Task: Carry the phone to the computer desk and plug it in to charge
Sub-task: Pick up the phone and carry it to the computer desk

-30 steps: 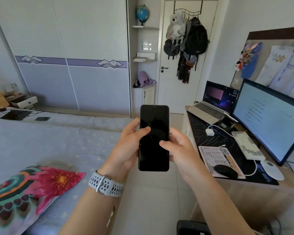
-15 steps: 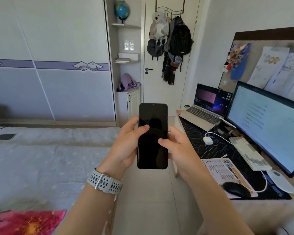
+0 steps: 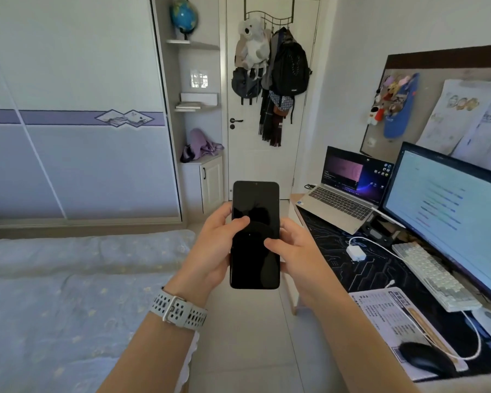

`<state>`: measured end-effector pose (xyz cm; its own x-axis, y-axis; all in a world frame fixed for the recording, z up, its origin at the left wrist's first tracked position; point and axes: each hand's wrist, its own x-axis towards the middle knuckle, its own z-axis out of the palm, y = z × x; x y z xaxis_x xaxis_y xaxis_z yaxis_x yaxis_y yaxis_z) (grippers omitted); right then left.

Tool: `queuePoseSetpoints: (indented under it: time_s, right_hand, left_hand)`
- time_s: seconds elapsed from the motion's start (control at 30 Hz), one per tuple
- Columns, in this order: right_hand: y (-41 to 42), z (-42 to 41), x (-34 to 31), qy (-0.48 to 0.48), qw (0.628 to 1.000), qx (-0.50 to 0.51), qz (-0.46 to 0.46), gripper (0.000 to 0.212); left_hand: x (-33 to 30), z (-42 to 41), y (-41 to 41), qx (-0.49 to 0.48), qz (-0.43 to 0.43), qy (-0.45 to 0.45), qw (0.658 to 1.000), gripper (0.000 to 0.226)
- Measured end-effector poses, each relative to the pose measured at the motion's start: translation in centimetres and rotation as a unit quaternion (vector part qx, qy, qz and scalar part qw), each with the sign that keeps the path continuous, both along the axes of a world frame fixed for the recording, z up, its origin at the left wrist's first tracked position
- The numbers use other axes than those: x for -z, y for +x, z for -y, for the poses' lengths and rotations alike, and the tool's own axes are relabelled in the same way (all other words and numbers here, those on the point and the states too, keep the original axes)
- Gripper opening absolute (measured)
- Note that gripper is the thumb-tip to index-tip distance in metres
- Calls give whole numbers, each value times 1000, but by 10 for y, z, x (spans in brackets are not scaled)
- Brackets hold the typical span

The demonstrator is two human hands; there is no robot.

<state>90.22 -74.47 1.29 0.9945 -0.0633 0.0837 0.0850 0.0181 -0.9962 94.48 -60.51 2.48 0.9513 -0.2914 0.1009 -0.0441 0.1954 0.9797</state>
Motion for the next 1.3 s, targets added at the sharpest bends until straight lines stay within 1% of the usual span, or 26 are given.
queuePoseSetpoints:
  time_s: [0.17, 0.3, 0.4, 0.63, 0.77, 0.87, 0.93, 1.03, 1.07, 1.2, 1.3]
  right_hand:
    - [61, 27, 3, 7, 1000, 18, -4, 31]
    - [117, 57, -3, 15, 999, 45, -9, 35]
    - [151, 82, -7, 5, 998, 56, -3, 34]
    - [195, 146, -6, 3, 993, 117, 23, 31]
    - [208, 183, -1, 3, 982, 189, 14, 27]
    - [215, 206, -2, -6, 971, 237, 2, 28]
    - [229, 224, 3, -7, 947, 322, 12, 27]
    - [226, 234, 3, -4, 941, 337, 1, 27]
    - [228, 237, 5, -6, 935, 353, 0, 28]
    - [242, 251, 5, -2, 899, 438, 10, 30]
    - [241, 257, 11, -2, 874, 486, 5, 32]
  left_hand:
    - [5, 32, 68, 5, -14, 4, 1000, 23]
    - [2, 67, 128, 20, -20, 0, 1000, 25]
    - [-3, 94, 169, 34, -18, -3, 999, 27]
    - [-5, 166, 233, 110, -15, -3, 994, 22]
    - [-1, 212, 257, 169, -20, 4, 985, 23]
    - [3, 250, 280, 213, -22, -7, 977, 25]
    - [7, 283, 305, 296, -10, 7, 955, 24]
    - [8, 302, 309, 309, -25, 6, 951, 24]
    - [7, 309, 312, 327, -29, 2, 944, 24]
    - [13, 350, 338, 414, -26, 3, 910, 25]
    - [16, 372, 342, 475, -51, 12, 878, 25]
